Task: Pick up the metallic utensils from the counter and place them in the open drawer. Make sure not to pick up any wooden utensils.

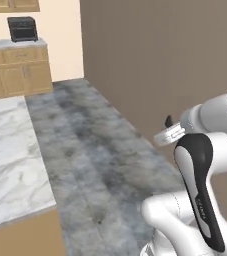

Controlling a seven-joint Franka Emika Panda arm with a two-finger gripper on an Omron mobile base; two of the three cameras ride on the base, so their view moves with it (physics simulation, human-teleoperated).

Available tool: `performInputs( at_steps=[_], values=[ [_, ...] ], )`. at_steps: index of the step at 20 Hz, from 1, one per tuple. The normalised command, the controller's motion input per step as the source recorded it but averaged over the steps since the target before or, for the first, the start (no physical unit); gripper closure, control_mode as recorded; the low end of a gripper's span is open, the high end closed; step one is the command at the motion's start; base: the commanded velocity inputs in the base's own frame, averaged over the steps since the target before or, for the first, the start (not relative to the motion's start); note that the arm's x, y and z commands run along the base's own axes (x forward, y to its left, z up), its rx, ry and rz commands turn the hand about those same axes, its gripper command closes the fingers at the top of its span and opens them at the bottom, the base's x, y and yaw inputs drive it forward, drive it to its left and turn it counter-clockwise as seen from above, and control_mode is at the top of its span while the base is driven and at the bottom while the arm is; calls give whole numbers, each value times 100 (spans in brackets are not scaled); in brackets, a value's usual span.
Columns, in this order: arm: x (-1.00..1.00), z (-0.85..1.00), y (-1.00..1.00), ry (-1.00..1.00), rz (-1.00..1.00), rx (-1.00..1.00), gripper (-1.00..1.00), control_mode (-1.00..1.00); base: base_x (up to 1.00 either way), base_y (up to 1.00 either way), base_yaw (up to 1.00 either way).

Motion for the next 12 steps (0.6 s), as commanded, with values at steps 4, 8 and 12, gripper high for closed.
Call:
performInputs(
  at_steps=[4, 8, 12],
  values=[
    [0, 0, 0, 0, 0, 0, 100, 100, 100, -1, 46],
    [0, 0, 0, 0, 0, 0, 100, 100, 100, -19, 40],
    [0, 0, 0, 0, 0, 0, 100, 100, 100, -66, 24]
  ],
)
